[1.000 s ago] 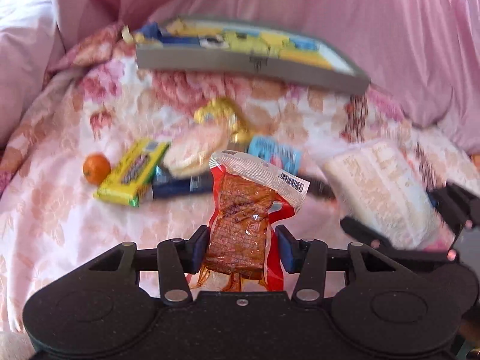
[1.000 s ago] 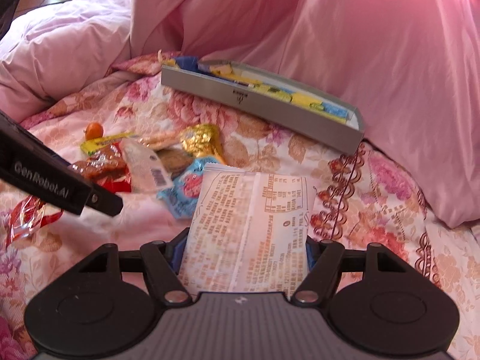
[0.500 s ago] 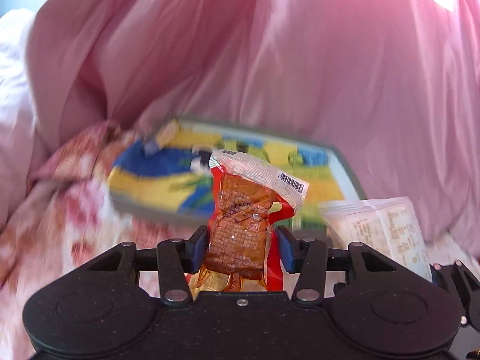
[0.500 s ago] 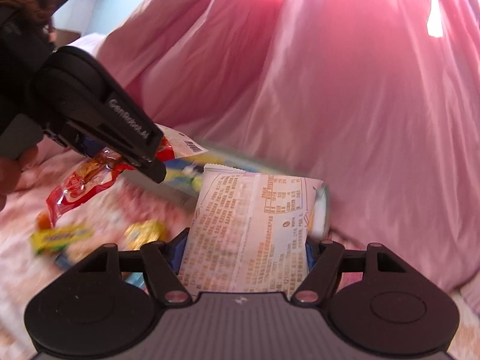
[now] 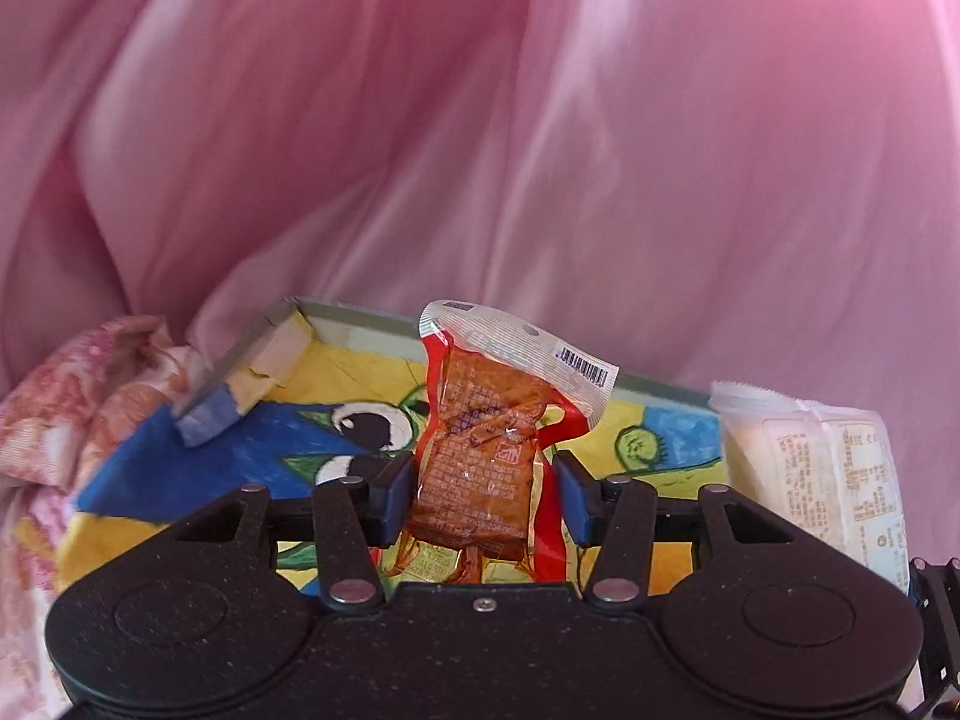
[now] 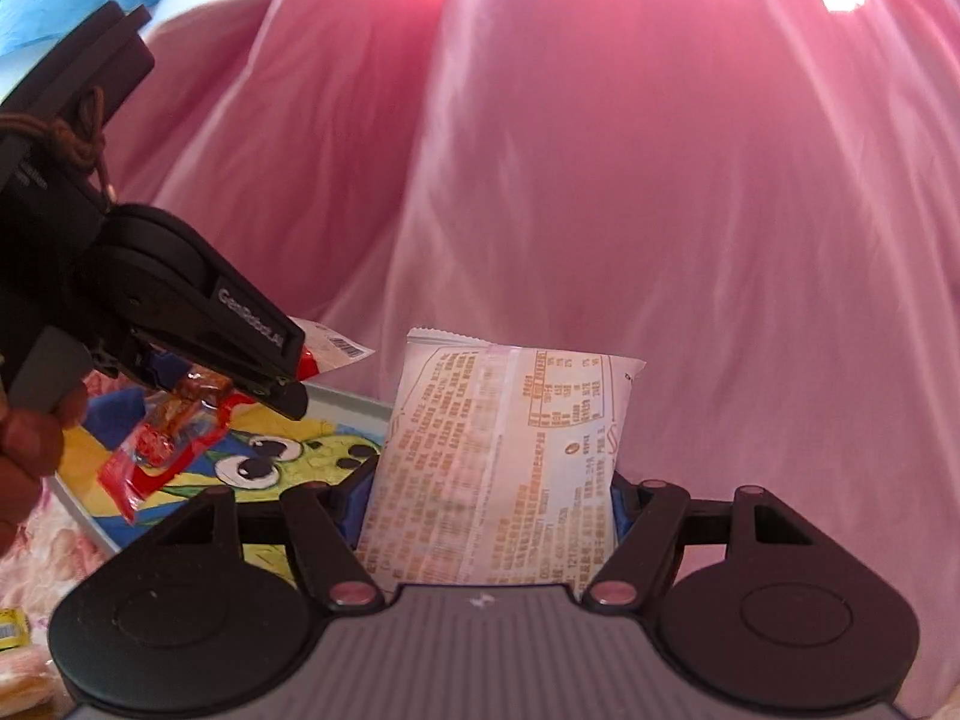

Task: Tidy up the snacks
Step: 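Lift the red packet with the left gripper and carry it over the tray, then open the left gripper to drop the red packet into the tray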

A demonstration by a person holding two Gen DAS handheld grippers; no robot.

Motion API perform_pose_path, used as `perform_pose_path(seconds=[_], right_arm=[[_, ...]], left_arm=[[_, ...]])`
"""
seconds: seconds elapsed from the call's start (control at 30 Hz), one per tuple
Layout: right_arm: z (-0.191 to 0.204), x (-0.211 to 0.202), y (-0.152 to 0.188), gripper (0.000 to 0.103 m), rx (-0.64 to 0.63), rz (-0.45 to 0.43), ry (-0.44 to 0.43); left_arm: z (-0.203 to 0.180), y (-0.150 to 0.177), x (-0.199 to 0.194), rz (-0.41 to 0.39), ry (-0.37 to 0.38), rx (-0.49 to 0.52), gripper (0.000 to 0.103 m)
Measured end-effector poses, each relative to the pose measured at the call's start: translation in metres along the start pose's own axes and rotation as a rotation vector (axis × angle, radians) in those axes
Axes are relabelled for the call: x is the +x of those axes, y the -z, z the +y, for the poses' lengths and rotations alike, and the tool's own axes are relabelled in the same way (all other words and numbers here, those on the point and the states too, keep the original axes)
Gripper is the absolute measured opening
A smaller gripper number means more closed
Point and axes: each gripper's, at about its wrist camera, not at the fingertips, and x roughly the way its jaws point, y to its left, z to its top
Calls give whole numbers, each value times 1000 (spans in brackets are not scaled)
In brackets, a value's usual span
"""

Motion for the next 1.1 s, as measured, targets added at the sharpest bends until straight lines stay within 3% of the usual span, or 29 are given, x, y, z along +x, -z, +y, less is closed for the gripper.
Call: perform_pose_path(seconds=[0.27,0.33,0.43,0.63,1.1], right_arm=[[-7,30,15,74,33,123,-44],[-10,30,14,77,41,128,-47],[-10,32,9,86,47,120,-49],[-8,14,11,102,50,75,-25],[11,-73,-7,103,125,-89,81]], left_arm=[[-9,20,45,141,-31,42,55],[-12,23,44,133,-32,57,64],[-12,23,43,129,-34,62,67],[-6,22,20,30,-21,47,82],[13,36,-104,-198,-40,71,95]])
